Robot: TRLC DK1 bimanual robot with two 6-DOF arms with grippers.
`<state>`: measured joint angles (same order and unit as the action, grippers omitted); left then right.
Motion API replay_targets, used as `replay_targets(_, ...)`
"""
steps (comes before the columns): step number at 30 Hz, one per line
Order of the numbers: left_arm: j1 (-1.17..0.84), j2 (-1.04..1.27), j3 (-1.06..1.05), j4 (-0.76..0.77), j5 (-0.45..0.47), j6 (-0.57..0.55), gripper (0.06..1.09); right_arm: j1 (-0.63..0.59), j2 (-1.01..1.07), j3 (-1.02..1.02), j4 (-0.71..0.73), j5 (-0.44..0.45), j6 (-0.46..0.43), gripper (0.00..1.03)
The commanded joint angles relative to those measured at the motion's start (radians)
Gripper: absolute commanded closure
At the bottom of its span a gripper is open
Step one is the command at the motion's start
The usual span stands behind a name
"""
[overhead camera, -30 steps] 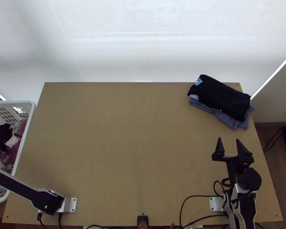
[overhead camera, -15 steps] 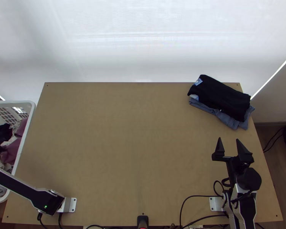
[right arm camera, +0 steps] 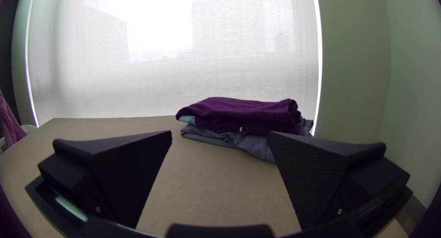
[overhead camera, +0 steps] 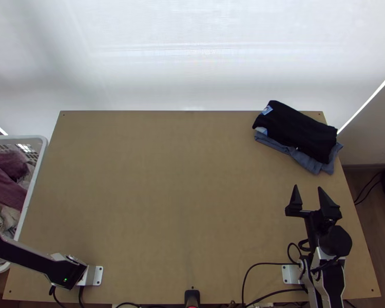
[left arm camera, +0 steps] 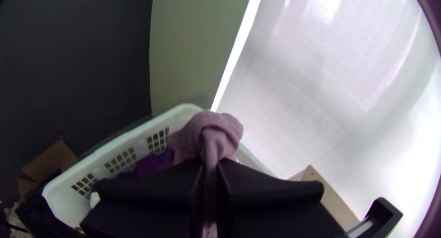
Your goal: Fold the t-shirt
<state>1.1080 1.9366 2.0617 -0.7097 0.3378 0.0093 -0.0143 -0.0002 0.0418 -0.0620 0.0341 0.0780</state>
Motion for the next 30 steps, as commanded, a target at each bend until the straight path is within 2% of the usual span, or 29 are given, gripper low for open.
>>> replay_targets(1,0.001,-0.074,0.1,0.003,0.021,-0.077,1.05,-0.004,-0.003,-0.01,0.016,0.004,-0.004,0.05)
replay_targets(6,0.001,-0.159,0.166,0.026,0.046,-0.138,1.05,-0.004,-0.003,-0.01,0.016,0.004,-0.004,0.05)
replay_targets(13,-0.08,-0.283,0.124,0.015,0.073,-0.15,1.05,-0.004,-0.003,-0.01,0.016,0.004,-0.004,0.05)
replay_targets(19,-0.227,-0.363,0.09,-0.154,0.072,-0.118,1.05,-0.004,-0.003,-0.01,0.016,0.006,-0.004,0.05)
replay_targets(26,-0.51,-0.577,-0.215,-0.183,0.049,-0.075,1.05,-0.004,-0.003,-0.01,0.016,0.004,-0.004,0.05)
replay_targets(28,-0.622,-0.645,-0.325,-0.182,0.017,-0.074,1.05,-0.004,-0.003,-0.01,0.016,0.004,-0.004,0.05)
replay_targets(30,-0.761,-0.711,-0.436,-0.172,-0.052,-0.075,1.05,-0.004,-0.003,-0.01,0.016,0.004,-0.004,0.05)
